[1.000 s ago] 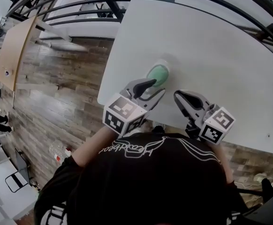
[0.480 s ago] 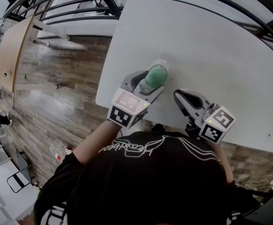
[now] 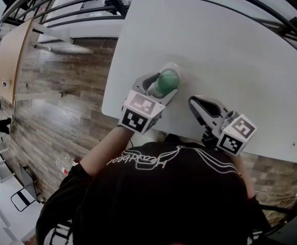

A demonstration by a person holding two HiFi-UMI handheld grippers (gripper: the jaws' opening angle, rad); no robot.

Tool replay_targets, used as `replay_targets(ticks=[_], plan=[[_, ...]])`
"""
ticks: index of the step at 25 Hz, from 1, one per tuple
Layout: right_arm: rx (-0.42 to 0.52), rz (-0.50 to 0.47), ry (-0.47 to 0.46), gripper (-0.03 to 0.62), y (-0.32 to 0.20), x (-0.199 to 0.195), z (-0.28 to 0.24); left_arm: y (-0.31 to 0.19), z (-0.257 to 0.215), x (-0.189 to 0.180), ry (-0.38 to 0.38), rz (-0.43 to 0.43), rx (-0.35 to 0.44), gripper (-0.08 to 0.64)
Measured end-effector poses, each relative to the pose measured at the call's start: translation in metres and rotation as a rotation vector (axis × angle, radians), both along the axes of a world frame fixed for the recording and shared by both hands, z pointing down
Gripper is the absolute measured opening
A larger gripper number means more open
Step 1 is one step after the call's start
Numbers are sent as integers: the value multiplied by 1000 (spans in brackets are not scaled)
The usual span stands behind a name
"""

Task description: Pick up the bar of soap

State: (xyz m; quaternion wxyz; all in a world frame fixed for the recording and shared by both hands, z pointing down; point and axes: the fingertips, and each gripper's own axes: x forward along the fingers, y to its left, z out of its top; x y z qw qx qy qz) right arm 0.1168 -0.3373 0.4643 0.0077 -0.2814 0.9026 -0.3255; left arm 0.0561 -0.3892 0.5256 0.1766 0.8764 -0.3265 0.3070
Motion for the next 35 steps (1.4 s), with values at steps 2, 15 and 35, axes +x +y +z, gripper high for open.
replay_targets(ticks=[2,15,35], plan=[[-1,3,-8,20,0,0,-1,1,2,0,-1,5,-7,279],[-9,9,-7,20,-2,3,6,2,14,-1,-34,-5,-20,278],[-32,11,-10,20,0,3,15,5,13,-1,-56,-4,2,264]])
